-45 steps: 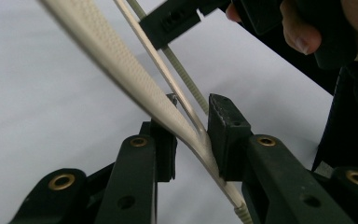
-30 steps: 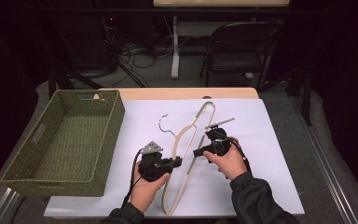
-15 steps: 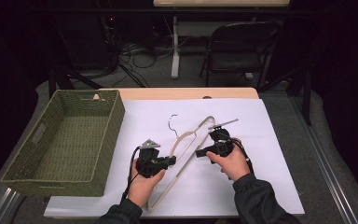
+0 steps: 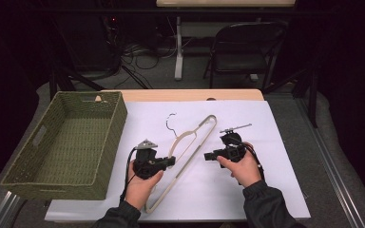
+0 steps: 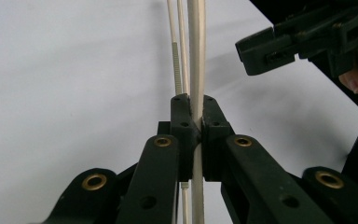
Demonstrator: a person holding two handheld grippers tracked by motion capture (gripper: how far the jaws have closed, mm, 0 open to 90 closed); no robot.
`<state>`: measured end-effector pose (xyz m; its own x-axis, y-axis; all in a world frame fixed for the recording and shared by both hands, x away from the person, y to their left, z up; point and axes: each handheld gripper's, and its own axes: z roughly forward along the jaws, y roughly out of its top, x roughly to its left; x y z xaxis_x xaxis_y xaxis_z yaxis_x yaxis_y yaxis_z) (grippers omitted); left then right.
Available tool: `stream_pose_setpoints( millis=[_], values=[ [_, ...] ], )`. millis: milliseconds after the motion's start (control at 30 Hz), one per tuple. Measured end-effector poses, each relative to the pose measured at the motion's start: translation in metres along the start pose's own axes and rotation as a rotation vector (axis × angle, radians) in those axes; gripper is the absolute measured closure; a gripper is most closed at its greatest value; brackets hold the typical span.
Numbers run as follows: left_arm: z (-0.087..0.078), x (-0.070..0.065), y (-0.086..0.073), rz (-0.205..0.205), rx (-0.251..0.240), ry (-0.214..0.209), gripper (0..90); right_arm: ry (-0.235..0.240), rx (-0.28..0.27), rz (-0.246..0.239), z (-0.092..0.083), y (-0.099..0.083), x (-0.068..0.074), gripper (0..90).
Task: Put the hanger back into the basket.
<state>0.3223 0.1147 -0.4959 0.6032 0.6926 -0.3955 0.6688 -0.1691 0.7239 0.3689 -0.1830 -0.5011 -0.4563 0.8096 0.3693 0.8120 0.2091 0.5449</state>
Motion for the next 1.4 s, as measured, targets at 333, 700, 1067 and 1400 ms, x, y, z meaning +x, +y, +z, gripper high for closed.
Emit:
stream_pose_setpoints(
  millis=[333,700,1067,1400],
  values=[
    [-0.058,0.002,0.021,-0.017,-0.098,0.033,86.7,-0.011,-0.069,0.05,-0.018,-0.005,-0.018,45.9],
    [-0.101,0.006,0.038,0.016,-0.144,0.094,86.7,-0.024,-0.088,0.074,-0.025,-0.007,-0.025,45.7],
    [-0.117,0.014,0.049,0.026,-0.099,0.118,86.7,-0.039,-0.091,0.085,-0.026,-0.01,-0.03,45.1],
    [-0.143,0.021,0.067,0.066,-0.032,0.192,86.7,-0.04,-0.095,0.094,-0.027,-0.01,-0.033,44.8]
  ],
)
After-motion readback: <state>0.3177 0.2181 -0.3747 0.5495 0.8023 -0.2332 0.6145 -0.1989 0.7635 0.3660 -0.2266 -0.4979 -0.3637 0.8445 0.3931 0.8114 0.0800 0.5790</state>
